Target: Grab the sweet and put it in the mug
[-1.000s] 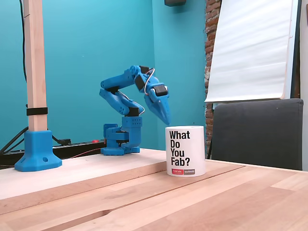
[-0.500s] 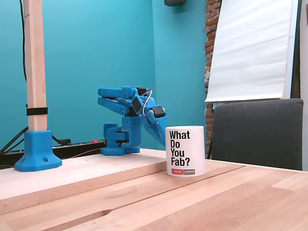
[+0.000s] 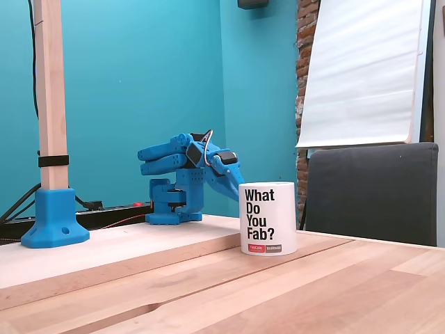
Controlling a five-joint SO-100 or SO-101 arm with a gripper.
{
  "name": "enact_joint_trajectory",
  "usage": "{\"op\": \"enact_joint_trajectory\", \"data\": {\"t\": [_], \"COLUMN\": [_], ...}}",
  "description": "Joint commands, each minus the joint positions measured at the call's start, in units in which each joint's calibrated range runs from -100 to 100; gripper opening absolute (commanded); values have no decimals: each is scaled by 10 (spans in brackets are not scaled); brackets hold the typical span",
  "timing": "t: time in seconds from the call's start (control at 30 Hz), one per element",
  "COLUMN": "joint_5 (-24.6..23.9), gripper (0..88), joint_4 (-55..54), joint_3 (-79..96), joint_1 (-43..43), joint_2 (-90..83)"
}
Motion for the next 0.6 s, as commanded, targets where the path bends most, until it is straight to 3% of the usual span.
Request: {"op": "enact_joint_trajectory", "data": {"t": [0.0,0.57], "joint_5": [-4,-4], "gripper": [12,12], "joint_4": [11,13], "joint_3": [-4,-4], "joint_1": [-4,-1], "joint_2": [-11,-11]}}
